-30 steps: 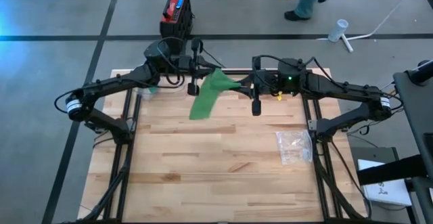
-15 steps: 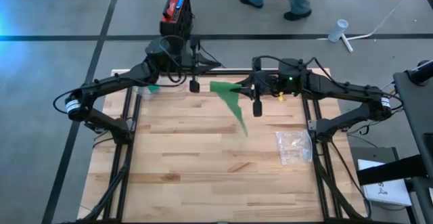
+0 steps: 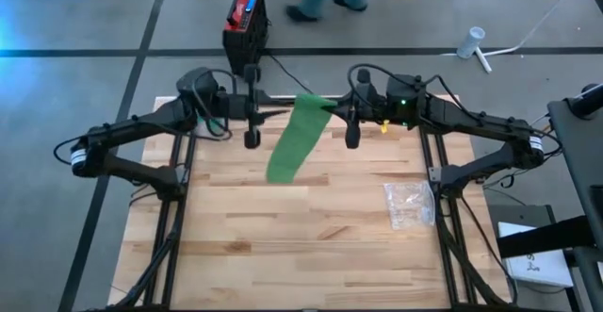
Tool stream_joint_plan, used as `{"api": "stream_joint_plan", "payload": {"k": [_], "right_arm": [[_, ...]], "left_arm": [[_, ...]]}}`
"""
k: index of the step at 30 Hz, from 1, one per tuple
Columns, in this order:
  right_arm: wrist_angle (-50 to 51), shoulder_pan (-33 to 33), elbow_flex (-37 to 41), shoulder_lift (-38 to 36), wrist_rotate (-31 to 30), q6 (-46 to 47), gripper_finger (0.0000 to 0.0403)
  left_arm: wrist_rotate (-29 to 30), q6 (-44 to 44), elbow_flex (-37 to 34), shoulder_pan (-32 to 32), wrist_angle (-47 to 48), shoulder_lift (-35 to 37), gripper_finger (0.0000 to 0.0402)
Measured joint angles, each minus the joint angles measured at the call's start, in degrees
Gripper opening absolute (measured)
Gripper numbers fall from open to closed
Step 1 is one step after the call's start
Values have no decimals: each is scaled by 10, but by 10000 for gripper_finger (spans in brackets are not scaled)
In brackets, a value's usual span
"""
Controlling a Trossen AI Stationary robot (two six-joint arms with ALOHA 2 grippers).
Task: Roll bandage
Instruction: Roll the green bandage
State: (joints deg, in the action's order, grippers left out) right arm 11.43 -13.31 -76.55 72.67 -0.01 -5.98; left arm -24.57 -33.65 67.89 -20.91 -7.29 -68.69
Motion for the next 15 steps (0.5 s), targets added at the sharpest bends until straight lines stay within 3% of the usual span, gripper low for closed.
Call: {"api": "stream_joint_plan", "payload": {"k": [3, 7, 12, 15], "right_arm": [[-2, -6, 0, 4, -1, 10, 24], [-11, -7, 0, 9, 0, 21, 24], [-11, -8, 0, 10, -2, 36, 23], [-11, -8, 0, 11, -4, 44, 24]], "left_arm": [[61, -18, -1, 34, 4, -12, 65], [188, -56, 5, 59, 2, -37, 88], [240, -102, 18, 63, -3, -65, 74], [320, -129, 25, 65, -4, -78, 52]]}}
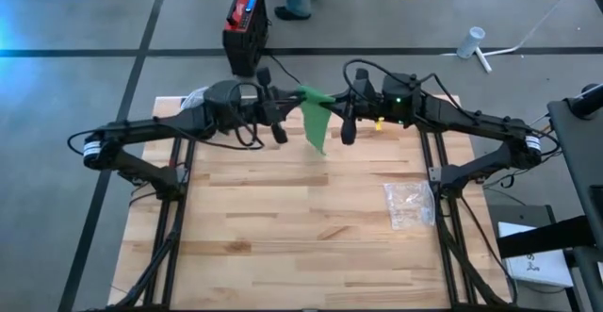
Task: Roll bandage
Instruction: Roll the green bandage
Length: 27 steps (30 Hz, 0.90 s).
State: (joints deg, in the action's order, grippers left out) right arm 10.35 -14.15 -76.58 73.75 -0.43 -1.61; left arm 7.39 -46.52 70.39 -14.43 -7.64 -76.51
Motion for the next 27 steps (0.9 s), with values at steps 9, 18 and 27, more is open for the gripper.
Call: {"api": "stream_joint_plan", "payload": {"k": [9, 18, 27], "right_arm": [[-7, -1, 0, -1, 11, 6, 23], [-13, -5, -1, -4, 31, 13, 23], [-2, -15, -1, -2, 13, 16, 22]], "left_arm": [[66, -44, -1, 2, 8, 1, 1], [134, -81, -3, 5, 45, 14, 0], [124, -80, -4, 35, 82, 31, 0]]}}
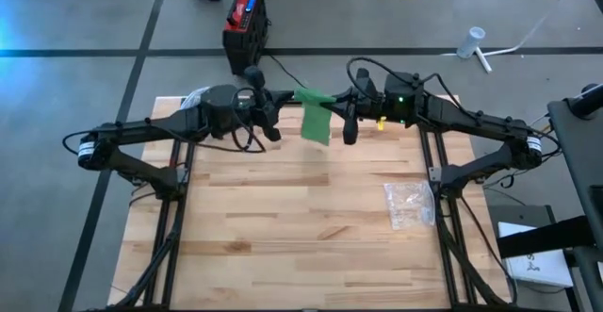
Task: Roll bandage
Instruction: Roll the green bandage
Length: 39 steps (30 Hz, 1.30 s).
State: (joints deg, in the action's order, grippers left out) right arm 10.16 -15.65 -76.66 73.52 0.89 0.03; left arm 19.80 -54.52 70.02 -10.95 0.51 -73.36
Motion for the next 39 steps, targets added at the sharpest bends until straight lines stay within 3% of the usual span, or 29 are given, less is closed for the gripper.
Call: {"api": "stream_joint_plan", "payload": {"k": [18, 25, 27, 32, 35, 39], "right_arm": [[15, -8, 0, 0, -35, 7, 22], [19, -10, 0, 1, -70, 7, 22], [21, -10, 1, 1, -87, 2, 22], [12, -10, 1, 1, -63, -6, 23], [6, -9, 1, 1, -37, 3, 22], [7, -7, 1, 1, -10, 14, 23]], "left_arm": [[-1, -66, 0, 72, 0, -5, 89], [94, -98, 0, 73, -1, -5, 76], [83, -91, 0, 73, -2, -2, 72], [-56, -64, 0, 62, -25, -14, 62], [-57, -77, 0, 50, -73, -39, 54], [-14, -127, 3, 38, -127, -66, 43]]}}
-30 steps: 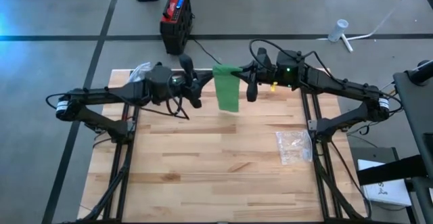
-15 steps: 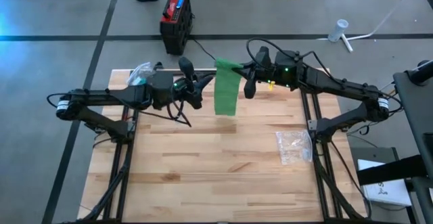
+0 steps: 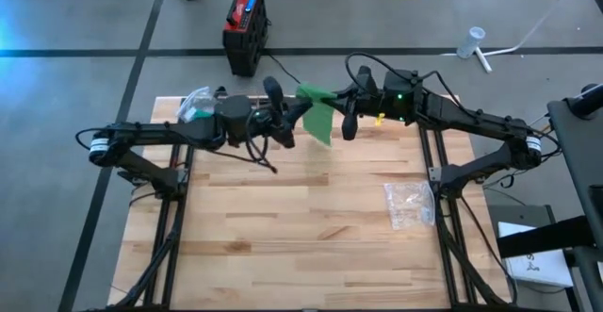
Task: Roll bandage
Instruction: Roll the green bandage
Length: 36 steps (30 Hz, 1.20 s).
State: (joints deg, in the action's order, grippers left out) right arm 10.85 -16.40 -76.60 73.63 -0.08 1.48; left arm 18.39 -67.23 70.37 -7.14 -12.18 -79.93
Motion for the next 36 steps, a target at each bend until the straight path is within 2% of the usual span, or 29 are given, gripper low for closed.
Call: {"api": "stream_joint_plan", "payload": {"k": [4, 10, 18, 25, 27, 30, 31, 36], "right_arm": [[4, 1, 0, 0, 16, 2, 22], [4, 2, 0, 0, 38, 2, 22], [12, 8, 0, -2, 69, 0, 22], [18, 5, -2, -1, -1, 5, 22], [19, 3, -2, -1, -8, 6, 22], [13, 1, -2, 0, -14, 17, 22], [11, 1, -2, 0, -14, 21, 22], [8, 2, -2, 0, -11, 28, 22]], "left_arm": [[49, -52, 0, -5, -18, -7, 33], [109, -82, 0, -9, -6, 3, 21], [173, -76, 0, -15, 30, 38, 20], [165, -29, 0, 25, 57, 64, 20], [123, 13, -2, 38, 61, 71, 20], [10, 82, -4, 40, 85, 69, 20], [-4, 87, -4, 39, 85, 60, 20], [24, 45, -6, 32, 13, 6, 20]]}}
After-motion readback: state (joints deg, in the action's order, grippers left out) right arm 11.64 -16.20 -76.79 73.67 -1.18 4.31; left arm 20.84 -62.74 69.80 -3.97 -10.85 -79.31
